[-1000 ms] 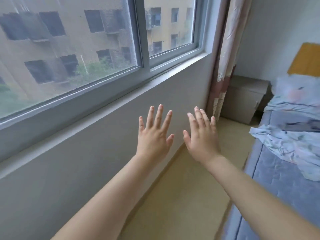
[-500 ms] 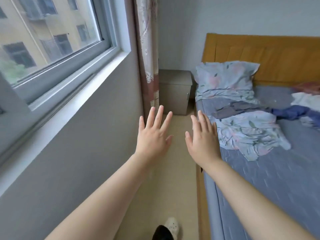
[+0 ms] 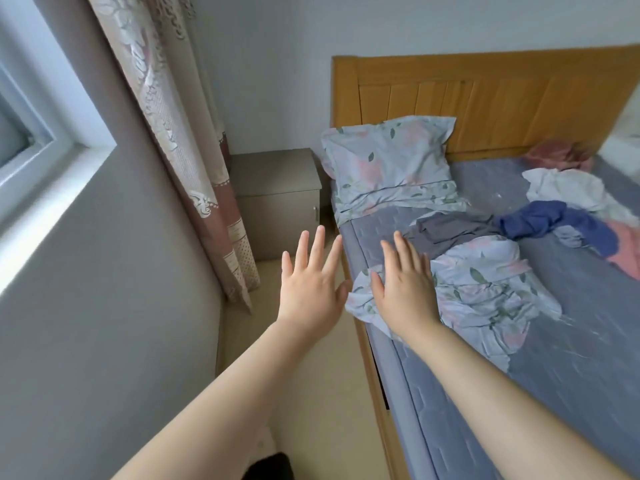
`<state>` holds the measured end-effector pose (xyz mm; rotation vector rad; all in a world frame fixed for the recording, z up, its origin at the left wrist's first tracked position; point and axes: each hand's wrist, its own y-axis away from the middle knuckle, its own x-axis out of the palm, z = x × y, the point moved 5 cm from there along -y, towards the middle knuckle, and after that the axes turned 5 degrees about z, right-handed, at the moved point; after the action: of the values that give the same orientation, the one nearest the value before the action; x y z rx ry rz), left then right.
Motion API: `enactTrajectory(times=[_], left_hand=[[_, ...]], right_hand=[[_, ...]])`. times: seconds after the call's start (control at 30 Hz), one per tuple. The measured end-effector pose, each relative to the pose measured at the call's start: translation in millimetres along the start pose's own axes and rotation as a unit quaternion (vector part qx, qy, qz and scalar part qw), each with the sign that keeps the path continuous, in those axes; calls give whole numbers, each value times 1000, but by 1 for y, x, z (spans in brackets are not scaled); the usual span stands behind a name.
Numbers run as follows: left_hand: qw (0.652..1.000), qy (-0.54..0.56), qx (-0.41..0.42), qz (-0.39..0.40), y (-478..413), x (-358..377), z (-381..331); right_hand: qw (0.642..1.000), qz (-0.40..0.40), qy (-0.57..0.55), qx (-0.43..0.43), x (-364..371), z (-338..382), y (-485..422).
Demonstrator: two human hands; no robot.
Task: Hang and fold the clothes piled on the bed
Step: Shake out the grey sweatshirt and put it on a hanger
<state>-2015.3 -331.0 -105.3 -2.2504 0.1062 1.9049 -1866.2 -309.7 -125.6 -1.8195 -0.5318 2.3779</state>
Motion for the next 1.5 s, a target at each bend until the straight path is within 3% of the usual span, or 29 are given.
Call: enactTrajectory(times=[0.43, 0.63, 0.73, 0.97, 1.07, 1.23, 1.3, 1.4, 1.5], left_hand=[[976, -25, 208, 63, -342, 54, 40], [949, -19, 294, 113, -457, 102, -7], [937, 24, 324, 124, -507, 144, -41], [901, 47, 335, 271, -607, 260, -97], [883, 57, 339, 321, -639, 308, -117], [824, 125, 313, 455, -680, 393, -144], [813, 153, 316, 464, -698, 420, -156], [799, 149, 356, 460, -721, 452, -169], [782, 146, 368, 481, -740, 478, -183]], right_hand=[[975, -5, 60, 215, 96, -77, -249], [948, -17, 53, 313, 120, -154, -304], [928, -26, -21, 371, 147, -207, -324], [810, -1, -183, 557, 243, -326, -348], [738, 6, -232, 633, 277, -364, -351], [597, -53, -302, 741, 328, -430, -347], [538, -104, -283, 787, 343, -453, -345], [498, -159, -238, 819, 368, -478, -345], [458, -177, -286, 823, 400, -493, -345]])
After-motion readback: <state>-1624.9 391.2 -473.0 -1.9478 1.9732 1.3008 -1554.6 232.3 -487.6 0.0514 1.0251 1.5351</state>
